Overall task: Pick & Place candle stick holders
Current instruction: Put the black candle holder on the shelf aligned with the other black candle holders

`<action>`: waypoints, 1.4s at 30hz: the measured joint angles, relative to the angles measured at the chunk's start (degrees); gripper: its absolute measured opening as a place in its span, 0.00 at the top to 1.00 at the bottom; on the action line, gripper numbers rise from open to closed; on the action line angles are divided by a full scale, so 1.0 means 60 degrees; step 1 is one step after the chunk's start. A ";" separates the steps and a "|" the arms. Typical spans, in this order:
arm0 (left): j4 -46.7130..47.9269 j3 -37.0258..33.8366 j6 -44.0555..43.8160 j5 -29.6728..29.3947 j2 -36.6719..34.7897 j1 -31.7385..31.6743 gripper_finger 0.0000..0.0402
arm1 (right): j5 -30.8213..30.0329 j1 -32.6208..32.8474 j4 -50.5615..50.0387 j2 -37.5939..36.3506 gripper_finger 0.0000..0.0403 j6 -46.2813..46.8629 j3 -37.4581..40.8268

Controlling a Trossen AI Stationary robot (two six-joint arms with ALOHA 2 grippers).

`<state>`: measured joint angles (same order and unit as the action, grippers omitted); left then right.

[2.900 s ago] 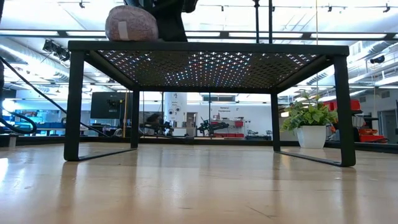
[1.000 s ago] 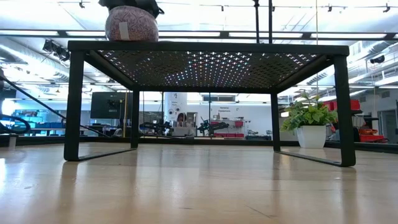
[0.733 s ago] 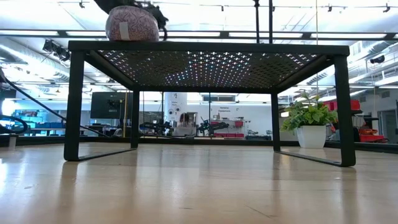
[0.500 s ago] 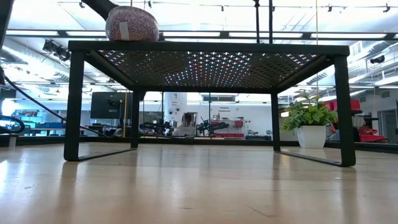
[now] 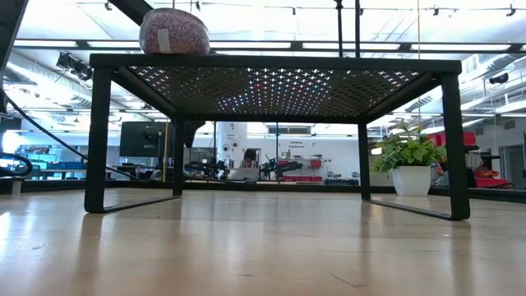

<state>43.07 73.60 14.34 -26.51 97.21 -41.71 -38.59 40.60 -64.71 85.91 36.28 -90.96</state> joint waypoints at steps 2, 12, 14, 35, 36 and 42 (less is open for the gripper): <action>-0.0003 0.0000 0.0535 0.0891 0.0000 0.0006 0.15 | 0.0025 0.0000 0.0083 -0.0007 0.95 0.0125 0.0000; -0.0287 0.0004 0.2532 0.2496 0.0404 0.0017 0.24 | 0.0011 -0.0022 0.0961 -0.0007 0.95 -0.0318 0.0000; -0.0324 0.0007 0.2748 0.2694 0.0669 0.0009 0.25 | 0.0011 -0.0022 0.1075 -0.0007 0.95 -0.0408 0.0000; -0.1730 0.0007 0.3867 0.1637 0.2371 -0.0038 0.42 | -0.0419 -0.0025 0.1162 -0.0007 0.95 -0.0602 -0.0004; -0.1745 0.0007 0.3936 0.1635 0.2371 -0.0041 0.45 | -0.0419 -0.0025 0.1162 -0.0007 0.95 -0.0602 -0.0004; -0.1787 0.0007 0.3979 0.1727 0.2371 -0.0063 0.60 | -0.0419 -0.0025 0.1170 -0.0007 0.95 -0.0602 -0.0004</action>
<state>32.34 73.65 38.22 -16.15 111.44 -42.08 -41.10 40.45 -57.69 85.86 32.67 -90.98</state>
